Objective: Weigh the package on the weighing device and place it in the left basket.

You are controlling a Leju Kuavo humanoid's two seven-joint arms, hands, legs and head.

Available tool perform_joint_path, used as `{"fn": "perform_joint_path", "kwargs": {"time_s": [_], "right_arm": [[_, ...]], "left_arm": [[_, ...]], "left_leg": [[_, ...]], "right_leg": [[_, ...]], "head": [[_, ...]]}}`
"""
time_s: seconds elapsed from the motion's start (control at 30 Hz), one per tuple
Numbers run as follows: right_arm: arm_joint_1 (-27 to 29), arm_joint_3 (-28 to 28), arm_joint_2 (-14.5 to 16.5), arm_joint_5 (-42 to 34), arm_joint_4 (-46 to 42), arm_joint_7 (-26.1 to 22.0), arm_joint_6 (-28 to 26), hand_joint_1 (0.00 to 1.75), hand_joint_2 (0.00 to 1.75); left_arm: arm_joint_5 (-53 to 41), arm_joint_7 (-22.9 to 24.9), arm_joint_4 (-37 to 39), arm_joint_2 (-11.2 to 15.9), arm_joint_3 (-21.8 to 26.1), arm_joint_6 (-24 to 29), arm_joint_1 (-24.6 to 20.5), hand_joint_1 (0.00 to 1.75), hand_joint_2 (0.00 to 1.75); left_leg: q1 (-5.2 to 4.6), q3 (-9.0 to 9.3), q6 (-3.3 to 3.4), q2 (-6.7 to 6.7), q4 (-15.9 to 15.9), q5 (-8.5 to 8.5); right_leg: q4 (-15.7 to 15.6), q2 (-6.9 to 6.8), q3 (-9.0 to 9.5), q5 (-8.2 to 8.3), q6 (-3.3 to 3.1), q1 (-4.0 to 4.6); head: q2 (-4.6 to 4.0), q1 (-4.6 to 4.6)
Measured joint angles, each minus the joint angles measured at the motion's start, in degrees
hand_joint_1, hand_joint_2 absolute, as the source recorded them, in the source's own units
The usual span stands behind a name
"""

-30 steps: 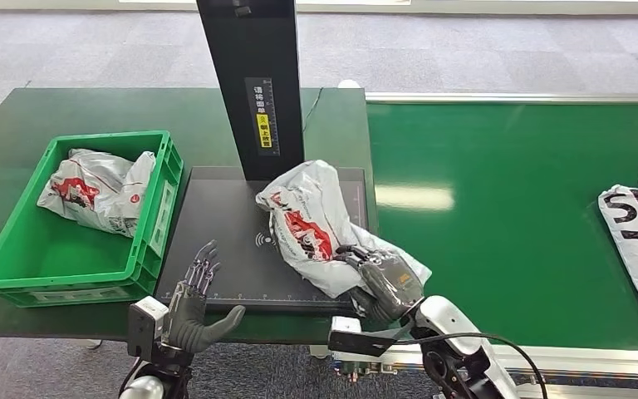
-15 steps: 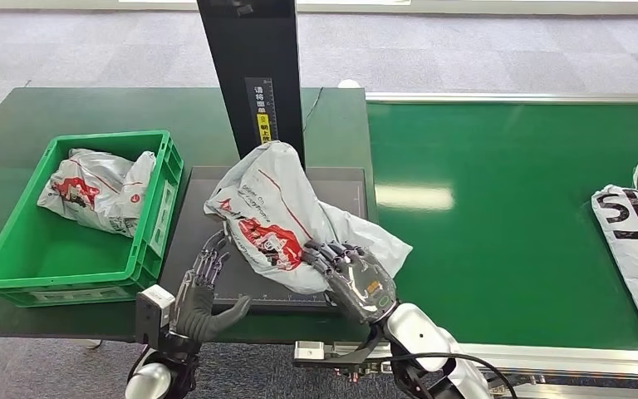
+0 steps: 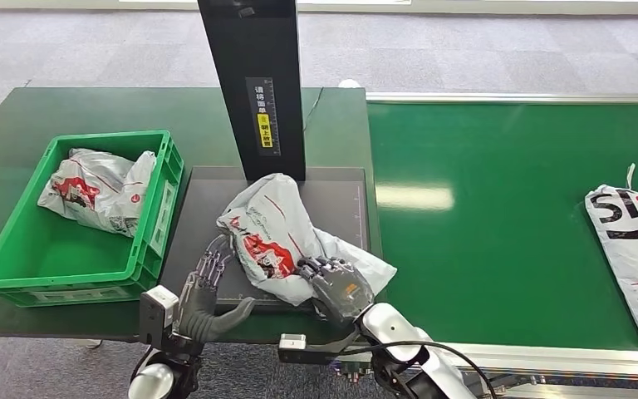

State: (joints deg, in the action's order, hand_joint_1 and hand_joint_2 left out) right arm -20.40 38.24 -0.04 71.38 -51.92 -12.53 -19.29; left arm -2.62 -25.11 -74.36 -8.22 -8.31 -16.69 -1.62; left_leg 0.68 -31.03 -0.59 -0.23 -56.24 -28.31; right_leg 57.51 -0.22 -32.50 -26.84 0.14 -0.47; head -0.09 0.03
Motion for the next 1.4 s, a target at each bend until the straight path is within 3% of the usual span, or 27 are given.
{"fn": "perform_joint_path", "kwargs": {"time_s": [0.03, 0.3, 0.47, 0.57, 0.7, 0.87, 1.07, 1.4], "right_arm": [[-0.3, 0.0, 0.1, 0.4, 0.6, 1.1, -0.9, 0.0, 1.75], [-0.8, -2.6, 0.6, 1.4, 1.0, 3.4, -9.7, 0.0, 1.75], [2.3, -5.7, 0.5, -2.8, -5.1, -0.7, -12.5, 0.0, 1.75], [4.1, -7.2, 0.6, -15.8, -8.8, -9.0, -5.8, 0.0, 1.75], [5.6, -9.3, 0.8, -40.3, -12.6, -20.7, 12.9, 0.0, 1.75], [6.6, -12.0, 0.5, -57.2, -17.1, -24.4, 27.0, 0.0, 1.75], [6.8, -16.8, -0.9, -67.2, -22.1, -24.9, 32.0, 0.0, 1.75], [8.7, -28.3, -0.1, -67.4, -30.3, -24.2, 25.3, 0.0, 1.75]], "left_arm": [[0.0, 0.0, -0.1, 0.0, 0.0, 0.1, 0.2, 0.0, 1.75], [-1.0, -0.7, -2.0, -0.1, 0.3, 2.2, 2.3, 0.0, 1.75], [-5.4, -7.0, -6.4, -1.0, 1.0, 15.1, 3.5, 0.0, 1.75], [-7.7, -9.3, -9.9, -1.1, 0.4, 18.5, 3.9, 0.0, 1.75], [-12.2, -11.9, -12.4, -1.0, -2.0, 20.5, 4.2, 0.0, 1.75], [-19.8, -12.0, -12.4, -0.2, -6.0, 23.3, 2.9, 0.0, 1.75], [-29.0, -7.2, -8.1, 1.2, -10.8, 27.3, -3.9, 0.0, 1.75], [-46.3, 7.9, 15.6, 2.5, -17.5, 29.6, -24.1, 0.0, 1.75]], "left_leg": [[0.0, 0.0, 0.0, 0.0, 0.0, 0.0], [0.0, 0.0, 0.0, 0.0, 0.0, 0.0], [0.0, -0.03, 0.0, -0.01, 0.0, 0.0], [0.0, -0.04, 0.0, 0.0, 0.0, 0.0], [0.0, -0.02, 0.0, -0.01, 0.0, 0.0], [-0.01, 0.0, 0.0, -0.01, 0.0, 0.0], [-0.01, 0.03, 0.01, -0.04, 0.0, 0.02], [-0.01, 0.04, 0.05, 0.04, -0.1, 0.07]], "right_leg": [[0.0, 0.0, 0.0, 0.0, 0.0, 0.0], [0.0, 0.0, -0.02, 0.0, 0.0, 0.0], [0.0, 0.0, -0.05, 0.0, 0.0, 0.01], [0.0, 0.0, -0.05, 0.0, 0.0, 0.0], [0.0, 0.0, -0.04, 0.0, 0.0, 0.0], [0.0, 0.0, -0.04, 0.0, 0.0, -0.01], [0.0, -0.01, -0.02, 0.04, 0.03, -0.02], [0.0, 0.01, -0.02, 0.12, 0.02, -0.02]], "head": [[0.0, 0.0], [0.01, 0.0], [0.01, 0.0], [0.01, 0.0], [0.01, 0.01], [0.01, 0.01], [0.0, 0.0], [0.0, 0.0]]}}
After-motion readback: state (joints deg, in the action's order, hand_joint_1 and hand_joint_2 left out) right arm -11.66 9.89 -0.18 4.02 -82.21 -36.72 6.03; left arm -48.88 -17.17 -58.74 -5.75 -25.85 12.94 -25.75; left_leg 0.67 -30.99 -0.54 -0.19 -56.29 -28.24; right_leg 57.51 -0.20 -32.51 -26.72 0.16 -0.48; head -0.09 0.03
